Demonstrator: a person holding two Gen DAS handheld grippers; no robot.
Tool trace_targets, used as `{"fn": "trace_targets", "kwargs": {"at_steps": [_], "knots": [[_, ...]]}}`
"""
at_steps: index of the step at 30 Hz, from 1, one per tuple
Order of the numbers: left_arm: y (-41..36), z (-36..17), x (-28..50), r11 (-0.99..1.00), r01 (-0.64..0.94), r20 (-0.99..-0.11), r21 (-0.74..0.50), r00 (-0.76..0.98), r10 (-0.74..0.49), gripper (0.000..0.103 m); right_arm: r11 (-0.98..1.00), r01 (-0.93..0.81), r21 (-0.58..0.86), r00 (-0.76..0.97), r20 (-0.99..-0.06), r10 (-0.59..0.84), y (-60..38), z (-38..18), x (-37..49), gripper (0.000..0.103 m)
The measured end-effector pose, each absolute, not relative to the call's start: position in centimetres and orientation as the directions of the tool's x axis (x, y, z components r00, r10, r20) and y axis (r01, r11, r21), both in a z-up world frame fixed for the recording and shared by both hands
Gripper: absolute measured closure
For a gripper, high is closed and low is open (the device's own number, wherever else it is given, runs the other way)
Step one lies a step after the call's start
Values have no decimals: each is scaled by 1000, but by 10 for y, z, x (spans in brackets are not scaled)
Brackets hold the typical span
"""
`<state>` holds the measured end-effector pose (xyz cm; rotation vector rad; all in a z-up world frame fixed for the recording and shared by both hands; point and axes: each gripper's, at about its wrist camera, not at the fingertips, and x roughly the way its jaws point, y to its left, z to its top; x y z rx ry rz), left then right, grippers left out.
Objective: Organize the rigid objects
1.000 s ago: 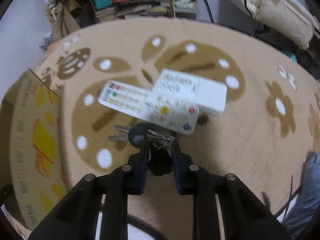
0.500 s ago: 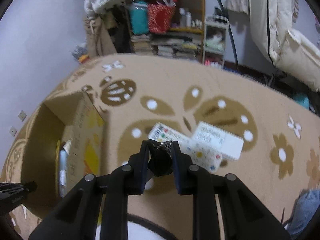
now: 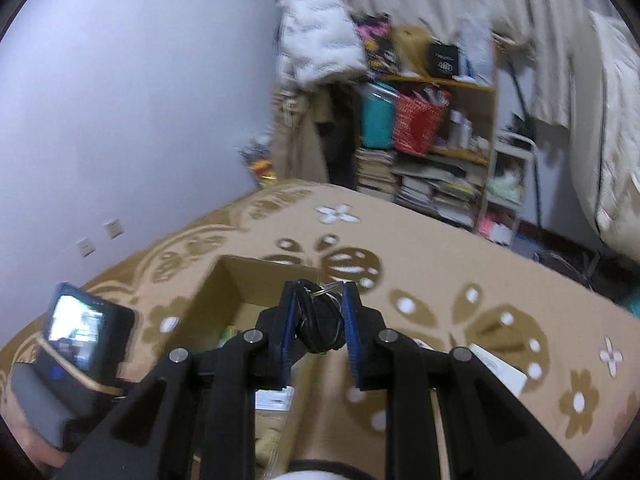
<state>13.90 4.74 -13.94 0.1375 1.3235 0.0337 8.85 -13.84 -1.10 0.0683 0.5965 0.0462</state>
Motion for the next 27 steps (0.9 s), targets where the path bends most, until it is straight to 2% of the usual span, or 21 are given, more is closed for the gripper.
{"fn": "trace_targets", "kwargs": {"at_steps": [6, 14, 27], "knots": [[50, -139, 139, 994, 44, -967, 102, 240, 88, 91, 991, -93, 91, 812, -569, 129, -112, -14, 85, 80], [51, -139, 139, 994, 43, -967, 97, 239, 84, 91, 978, -116, 172, 708, -676, 203, -108, -62, 96, 79], [51, -139, 140, 994, 43, -967, 97, 239, 84, 91, 979, -100, 179, 632, -748, 201, -107, -96, 106, 79]]}}
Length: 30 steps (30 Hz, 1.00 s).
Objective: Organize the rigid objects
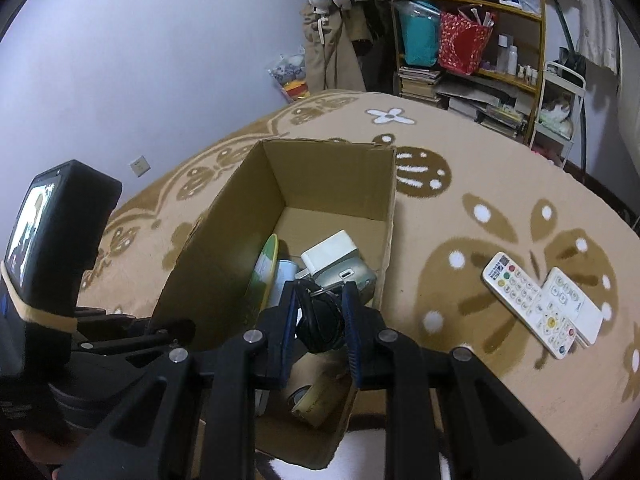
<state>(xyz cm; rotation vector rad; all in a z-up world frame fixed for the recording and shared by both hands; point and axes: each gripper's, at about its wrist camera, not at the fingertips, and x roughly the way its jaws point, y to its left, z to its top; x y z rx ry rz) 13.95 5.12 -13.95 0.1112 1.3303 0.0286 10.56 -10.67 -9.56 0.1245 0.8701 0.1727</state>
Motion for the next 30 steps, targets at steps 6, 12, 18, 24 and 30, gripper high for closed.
{"fn": "trace_targets", "kwargs": {"at_steps": [6, 12, 18, 24, 30], "knots": [[51, -139, 139, 994, 43, -968, 97, 238, 84, 91, 976, -103, 192, 633, -744, 213, -109, -95, 107, 79], [51, -139, 139, 995, 42, -968, 95, 238, 82, 91, 965, -106, 239, 606, -754, 253, -111, -103, 110, 79], [51, -139, 139, 995, 42, -968, 92, 237, 80, 91, 961, -130, 245, 593, -758, 273, -104, -105, 110, 79], [51, -138, 138, 995, 39, -968, 92, 238, 80, 91, 960, -143, 239, 588, -760, 277, -103, -104, 110, 79], [51, -138, 139, 995, 39, -969, 87, 236, 76, 91, 955, -143, 261, 600, -745, 293, -109, -96, 110, 58]]}}
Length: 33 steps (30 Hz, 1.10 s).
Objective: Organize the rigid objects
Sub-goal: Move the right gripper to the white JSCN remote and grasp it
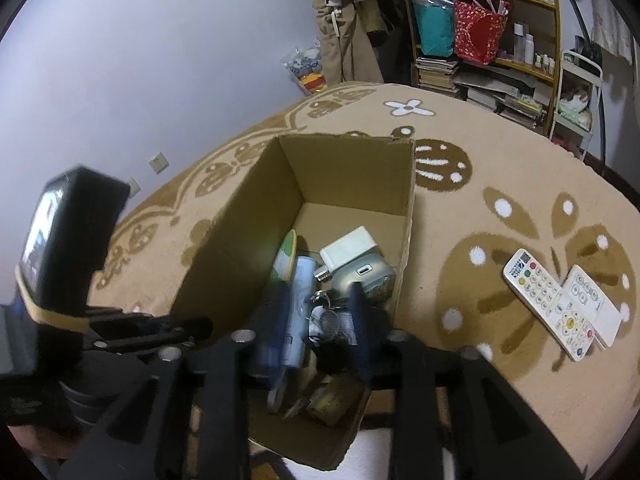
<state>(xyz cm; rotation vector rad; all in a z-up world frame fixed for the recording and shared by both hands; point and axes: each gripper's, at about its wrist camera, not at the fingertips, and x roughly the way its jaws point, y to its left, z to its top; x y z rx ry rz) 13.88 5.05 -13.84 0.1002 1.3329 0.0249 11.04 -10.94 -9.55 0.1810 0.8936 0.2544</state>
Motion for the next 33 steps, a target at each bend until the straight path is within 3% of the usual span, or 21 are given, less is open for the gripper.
{"fn": "trace_targets", "kwargs": {"at_steps": [1, 13, 23, 33], "knots": [[51, -139, 139, 995, 39, -969, 88, 236, 77, 91, 954, -144, 264, 604, -740, 296, -111, -93, 110, 50], [52, -140, 140, 995, 43, -968, 92, 237, 80, 91, 971, -15, 238, 659, -728, 189, -166, -78, 122, 0], [52, -140, 140, 995, 44, -969, 91, 236, 79, 91, 995, 51, 84, 605, -795, 36, -208, -97, 140, 0], [48, -140, 138, 992, 55, -965, 115, 243, 99, 91, 999, 10, 47, 518, -855, 35, -240, -128, 164, 0]]}}
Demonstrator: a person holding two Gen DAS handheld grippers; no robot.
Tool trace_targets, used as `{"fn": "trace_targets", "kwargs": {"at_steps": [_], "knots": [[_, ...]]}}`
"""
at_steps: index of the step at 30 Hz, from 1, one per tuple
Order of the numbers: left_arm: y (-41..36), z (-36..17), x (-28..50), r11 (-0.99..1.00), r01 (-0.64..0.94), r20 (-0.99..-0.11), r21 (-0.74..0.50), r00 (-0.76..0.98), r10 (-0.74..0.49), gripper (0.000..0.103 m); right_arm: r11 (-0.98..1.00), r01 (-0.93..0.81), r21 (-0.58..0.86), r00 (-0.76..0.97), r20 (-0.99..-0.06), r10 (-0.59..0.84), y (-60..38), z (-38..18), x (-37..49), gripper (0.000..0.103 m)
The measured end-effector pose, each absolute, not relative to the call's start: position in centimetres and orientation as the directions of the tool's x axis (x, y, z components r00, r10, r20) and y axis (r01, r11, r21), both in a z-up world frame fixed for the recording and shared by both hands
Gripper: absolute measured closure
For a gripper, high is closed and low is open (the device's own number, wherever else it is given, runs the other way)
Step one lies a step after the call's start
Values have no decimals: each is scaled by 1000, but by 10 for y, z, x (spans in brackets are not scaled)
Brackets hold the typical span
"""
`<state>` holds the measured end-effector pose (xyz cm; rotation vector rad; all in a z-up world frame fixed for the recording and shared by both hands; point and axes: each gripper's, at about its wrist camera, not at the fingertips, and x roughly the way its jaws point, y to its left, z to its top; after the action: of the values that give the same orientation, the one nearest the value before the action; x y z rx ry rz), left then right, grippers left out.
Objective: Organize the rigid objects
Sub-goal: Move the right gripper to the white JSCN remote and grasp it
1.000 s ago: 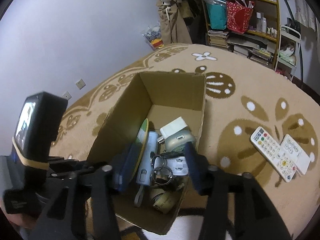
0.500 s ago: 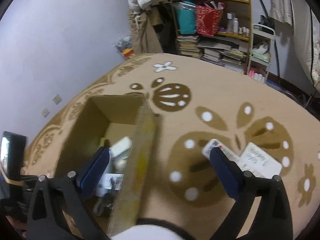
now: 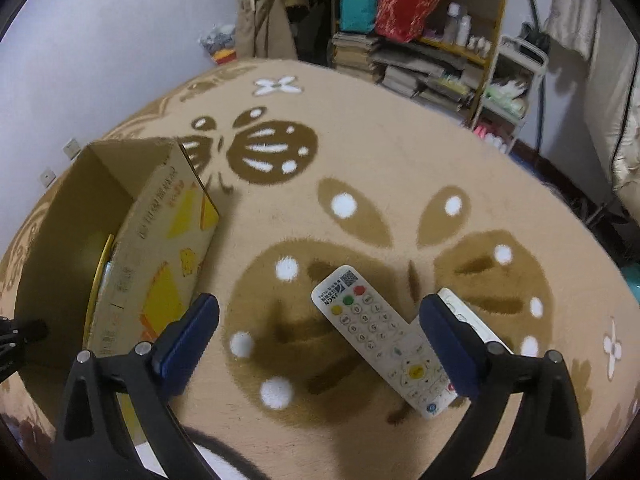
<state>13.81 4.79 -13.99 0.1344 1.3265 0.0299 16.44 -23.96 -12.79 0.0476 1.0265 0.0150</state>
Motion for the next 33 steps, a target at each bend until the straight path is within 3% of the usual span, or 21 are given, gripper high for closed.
{"fn": "trace_targets", "kwargs": {"at_steps": [7, 10, 11, 21, 33], "knots": [[46, -140, 138, 991, 57, -965, 122, 242, 105, 91, 989, -20, 146, 498, -856, 137, -264, -150, 174, 0], [45, -139, 138, 990, 60, -964, 130, 243, 112, 91, 979, -11, 206, 479, -858, 186, -273, -160, 176, 18], [45, -139, 138, 989, 62, -963, 132, 243, 113, 91, 975, -1, 221, 468, -862, 195, -275, -164, 178, 19], [45, -140, 139, 988, 64, -963, 138, 240, 119, 90, 944, 50, 326, 463, -845, 267, -295, -177, 186, 19], [47, -140, 140, 988, 66, -963, 140, 240, 120, 90, 971, -4, 238, 384, -897, 221, -278, -199, 180, 18]]}}
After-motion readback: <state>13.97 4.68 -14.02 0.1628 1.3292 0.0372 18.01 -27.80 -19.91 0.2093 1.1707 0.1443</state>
